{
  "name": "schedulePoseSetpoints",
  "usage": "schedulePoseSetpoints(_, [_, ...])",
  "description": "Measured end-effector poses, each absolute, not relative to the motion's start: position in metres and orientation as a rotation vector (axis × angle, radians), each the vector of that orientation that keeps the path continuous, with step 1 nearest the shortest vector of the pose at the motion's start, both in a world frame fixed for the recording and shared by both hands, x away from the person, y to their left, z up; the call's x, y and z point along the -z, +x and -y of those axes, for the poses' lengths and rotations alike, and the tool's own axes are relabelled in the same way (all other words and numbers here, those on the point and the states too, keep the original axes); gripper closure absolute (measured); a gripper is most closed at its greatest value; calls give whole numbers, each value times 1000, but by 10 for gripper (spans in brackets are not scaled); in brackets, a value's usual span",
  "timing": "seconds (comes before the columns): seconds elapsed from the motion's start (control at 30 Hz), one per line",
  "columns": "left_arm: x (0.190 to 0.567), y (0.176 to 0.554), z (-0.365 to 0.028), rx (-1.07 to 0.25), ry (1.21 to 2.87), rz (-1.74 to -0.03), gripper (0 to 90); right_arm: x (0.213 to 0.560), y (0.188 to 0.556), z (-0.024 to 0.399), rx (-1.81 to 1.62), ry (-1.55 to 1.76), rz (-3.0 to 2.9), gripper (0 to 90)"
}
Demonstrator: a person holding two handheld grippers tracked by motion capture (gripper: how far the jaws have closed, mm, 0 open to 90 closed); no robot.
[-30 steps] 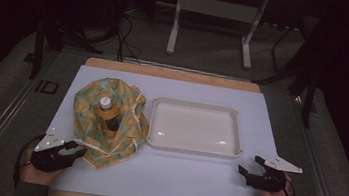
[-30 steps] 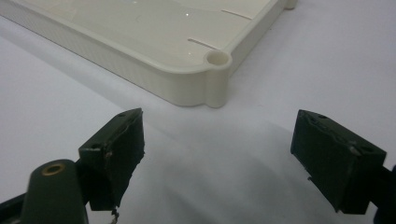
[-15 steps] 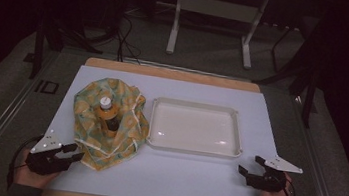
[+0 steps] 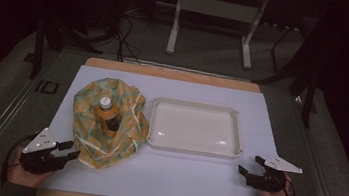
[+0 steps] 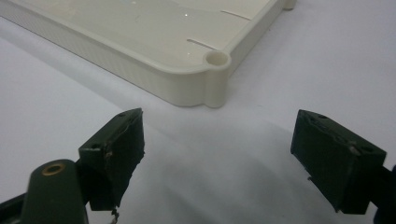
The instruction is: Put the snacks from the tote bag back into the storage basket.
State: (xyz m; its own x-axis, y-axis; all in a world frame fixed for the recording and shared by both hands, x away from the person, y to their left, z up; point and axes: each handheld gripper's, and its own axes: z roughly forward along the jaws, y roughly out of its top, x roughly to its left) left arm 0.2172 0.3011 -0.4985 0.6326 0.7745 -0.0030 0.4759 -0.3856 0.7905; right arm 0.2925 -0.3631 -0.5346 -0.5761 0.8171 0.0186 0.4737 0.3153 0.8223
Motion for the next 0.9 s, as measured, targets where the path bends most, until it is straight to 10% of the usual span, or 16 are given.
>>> schedulePoseSetpoints(0.9, [477,215,-310,-482,2139,-928,534,535,292,363,-1153,1144,-2186,169])
